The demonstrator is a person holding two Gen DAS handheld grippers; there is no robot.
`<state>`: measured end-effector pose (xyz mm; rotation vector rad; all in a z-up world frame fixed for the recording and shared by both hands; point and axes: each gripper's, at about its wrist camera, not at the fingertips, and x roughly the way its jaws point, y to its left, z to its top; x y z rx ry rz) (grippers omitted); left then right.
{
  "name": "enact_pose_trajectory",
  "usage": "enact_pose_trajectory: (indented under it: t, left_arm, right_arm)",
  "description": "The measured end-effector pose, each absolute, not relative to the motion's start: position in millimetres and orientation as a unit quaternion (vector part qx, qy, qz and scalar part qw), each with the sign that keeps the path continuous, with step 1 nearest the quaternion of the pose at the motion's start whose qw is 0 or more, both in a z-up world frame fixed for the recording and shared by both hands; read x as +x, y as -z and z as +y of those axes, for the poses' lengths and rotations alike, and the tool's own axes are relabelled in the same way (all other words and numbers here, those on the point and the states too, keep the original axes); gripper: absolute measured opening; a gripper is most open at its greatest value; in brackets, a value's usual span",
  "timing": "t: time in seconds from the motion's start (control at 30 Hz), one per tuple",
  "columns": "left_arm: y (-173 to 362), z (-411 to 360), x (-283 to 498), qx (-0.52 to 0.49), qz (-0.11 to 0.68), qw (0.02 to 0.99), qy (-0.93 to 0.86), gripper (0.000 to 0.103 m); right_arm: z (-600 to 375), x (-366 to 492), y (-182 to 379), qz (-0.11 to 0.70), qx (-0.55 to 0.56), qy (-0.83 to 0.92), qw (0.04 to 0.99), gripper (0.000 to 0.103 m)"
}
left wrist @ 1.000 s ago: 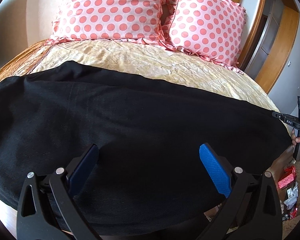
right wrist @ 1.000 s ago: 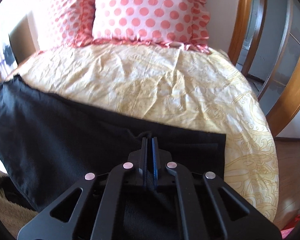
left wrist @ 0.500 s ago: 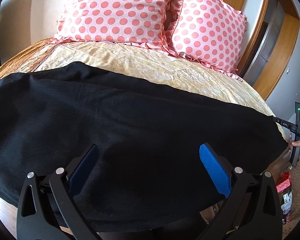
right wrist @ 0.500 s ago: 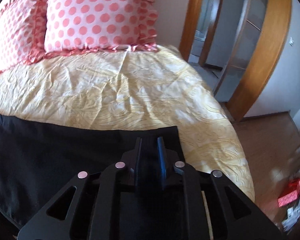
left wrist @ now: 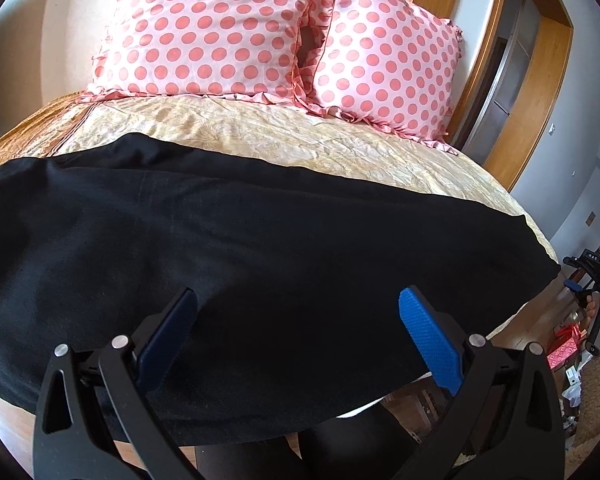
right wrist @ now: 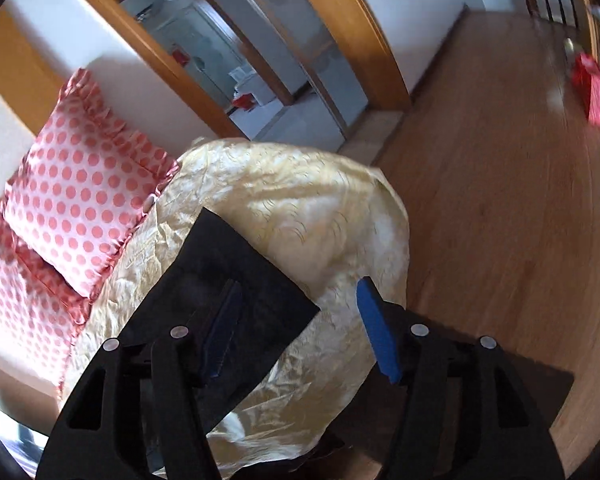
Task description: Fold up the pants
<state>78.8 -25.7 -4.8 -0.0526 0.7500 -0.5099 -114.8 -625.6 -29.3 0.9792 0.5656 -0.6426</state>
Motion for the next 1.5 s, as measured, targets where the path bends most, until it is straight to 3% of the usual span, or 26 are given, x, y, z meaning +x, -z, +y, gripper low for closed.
enact_pose_trajectory:
  t: [0.33, 0.43, 0.47, 0.7, 1.07, 1.5]
  left_arm:
    - [5.4, -10.5, 75.1, -0.043, 0.36, 0.901, 0.239, 0.101]
    - [7.0, -7.9, 75.3, -0.045, 0.362, 0.9, 0.238, 0.101]
    - [7.4, -7.4, 75.6, -0.046, 0.363, 0.9, 0.237, 0.101]
    - [8.1, -2.1, 77.8, -0.05, 0.364, 0.901, 0.232, 0.101]
    - [3.8, 8.3, 79.3, -0.057, 0.357, 0.906, 0.22, 0.101]
    - [-7.4, 48.4, 79.2, -0.088, 0.344, 0.919, 0.172, 0.101]
  right_arm:
    - [-618.6, -97.9, 49.4, 0.254, 0.515, 0.25, 0.78, 0.061]
    - [-616.9, -93.8, 53.4, 0.252, 0.518, 0.238, 0.782, 0.048]
    - [-615.9, -93.4, 53.6, 0.25, 0.518, 0.237, 0.783, 0.036]
    - [-600.4, -92.2, 32.2, 0.249, 0.446, 0.271, 0.816, 0.012]
    - [-535.9, -51.1, -40.9, 0.226, 0.31, 0.213, 0.899, 0.01]
    - [-333.5, 100.8, -43.6, 0.321, 0.274, -0.159, 0.893, 0.01]
